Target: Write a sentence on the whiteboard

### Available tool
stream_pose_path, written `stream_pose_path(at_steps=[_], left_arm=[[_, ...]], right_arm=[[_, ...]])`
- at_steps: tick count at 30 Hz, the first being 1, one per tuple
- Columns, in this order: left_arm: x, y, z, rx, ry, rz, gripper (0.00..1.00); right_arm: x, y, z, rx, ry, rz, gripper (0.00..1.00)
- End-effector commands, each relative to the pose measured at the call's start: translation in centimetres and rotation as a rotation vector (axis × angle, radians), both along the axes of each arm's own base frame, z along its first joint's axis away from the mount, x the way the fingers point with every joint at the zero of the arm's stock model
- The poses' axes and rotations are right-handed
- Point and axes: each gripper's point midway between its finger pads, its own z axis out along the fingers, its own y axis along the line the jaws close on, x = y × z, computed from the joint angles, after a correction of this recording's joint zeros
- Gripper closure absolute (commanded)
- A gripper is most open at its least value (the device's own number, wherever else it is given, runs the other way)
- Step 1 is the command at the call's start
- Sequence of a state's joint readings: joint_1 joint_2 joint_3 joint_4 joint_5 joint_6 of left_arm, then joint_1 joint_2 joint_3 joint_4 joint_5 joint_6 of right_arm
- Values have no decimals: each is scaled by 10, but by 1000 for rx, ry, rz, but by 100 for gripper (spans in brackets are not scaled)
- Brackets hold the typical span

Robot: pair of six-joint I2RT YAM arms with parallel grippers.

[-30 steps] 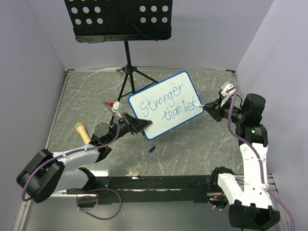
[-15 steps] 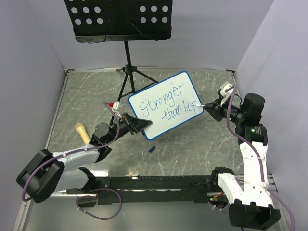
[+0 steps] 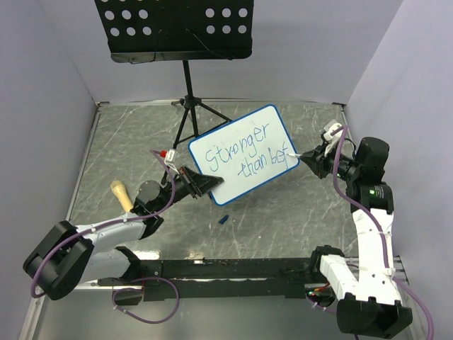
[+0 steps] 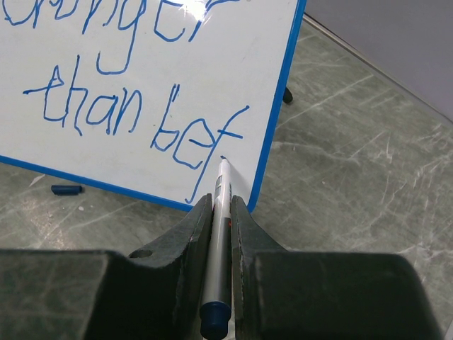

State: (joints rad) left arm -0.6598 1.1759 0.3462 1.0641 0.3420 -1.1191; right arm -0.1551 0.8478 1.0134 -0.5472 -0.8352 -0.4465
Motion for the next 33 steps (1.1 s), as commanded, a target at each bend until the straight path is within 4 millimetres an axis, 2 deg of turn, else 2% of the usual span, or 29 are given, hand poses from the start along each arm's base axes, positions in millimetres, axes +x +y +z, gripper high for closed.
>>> stream_pose_path(at_steps=[1, 33], left_arm=[[-11, 11, 54, -127, -160, 7, 99], [-11, 9, 54, -125, -162, 2, 99]], right_arm=[[0, 0, 9, -6, -31, 5, 100], [0, 1, 9, 0, -31, 14, 100]])
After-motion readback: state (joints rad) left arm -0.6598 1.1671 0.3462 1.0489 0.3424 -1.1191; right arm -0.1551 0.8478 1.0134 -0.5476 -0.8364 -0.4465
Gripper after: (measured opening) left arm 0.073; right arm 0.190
